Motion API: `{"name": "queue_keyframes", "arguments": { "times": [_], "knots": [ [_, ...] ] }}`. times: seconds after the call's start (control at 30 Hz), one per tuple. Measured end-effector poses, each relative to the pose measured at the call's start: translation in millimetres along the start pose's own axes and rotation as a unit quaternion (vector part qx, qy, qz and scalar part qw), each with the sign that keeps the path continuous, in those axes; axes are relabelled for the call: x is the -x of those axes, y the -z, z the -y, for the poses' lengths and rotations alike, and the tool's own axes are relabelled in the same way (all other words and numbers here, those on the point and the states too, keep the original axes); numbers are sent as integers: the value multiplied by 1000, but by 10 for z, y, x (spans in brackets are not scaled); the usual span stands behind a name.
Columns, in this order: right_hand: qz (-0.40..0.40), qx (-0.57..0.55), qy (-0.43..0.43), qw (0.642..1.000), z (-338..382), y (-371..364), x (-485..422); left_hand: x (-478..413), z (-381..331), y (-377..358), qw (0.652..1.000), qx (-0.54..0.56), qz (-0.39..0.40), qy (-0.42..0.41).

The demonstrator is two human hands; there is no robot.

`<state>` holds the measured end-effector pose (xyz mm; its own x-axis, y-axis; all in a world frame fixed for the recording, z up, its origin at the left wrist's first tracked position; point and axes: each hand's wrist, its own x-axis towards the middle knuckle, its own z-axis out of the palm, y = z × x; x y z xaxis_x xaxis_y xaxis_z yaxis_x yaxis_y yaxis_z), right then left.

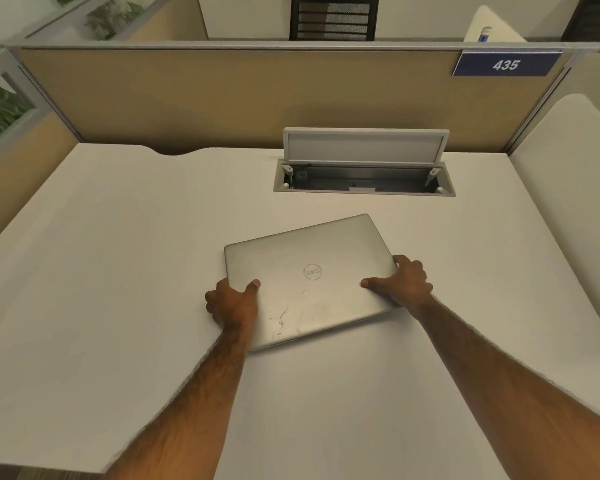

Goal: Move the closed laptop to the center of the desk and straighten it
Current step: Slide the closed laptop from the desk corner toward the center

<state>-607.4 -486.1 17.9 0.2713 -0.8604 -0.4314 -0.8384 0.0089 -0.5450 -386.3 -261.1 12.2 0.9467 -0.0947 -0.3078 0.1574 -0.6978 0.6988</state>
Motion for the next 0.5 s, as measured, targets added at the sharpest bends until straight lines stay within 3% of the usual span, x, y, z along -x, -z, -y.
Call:
{"name": "queue_keyframes", "arguments": {
  "times": [0.5],
  "knots": [
    [-6,32,-2,999,-60,-97,-51,49,26,-42,998,-64,-15,-9]
  ]
}}
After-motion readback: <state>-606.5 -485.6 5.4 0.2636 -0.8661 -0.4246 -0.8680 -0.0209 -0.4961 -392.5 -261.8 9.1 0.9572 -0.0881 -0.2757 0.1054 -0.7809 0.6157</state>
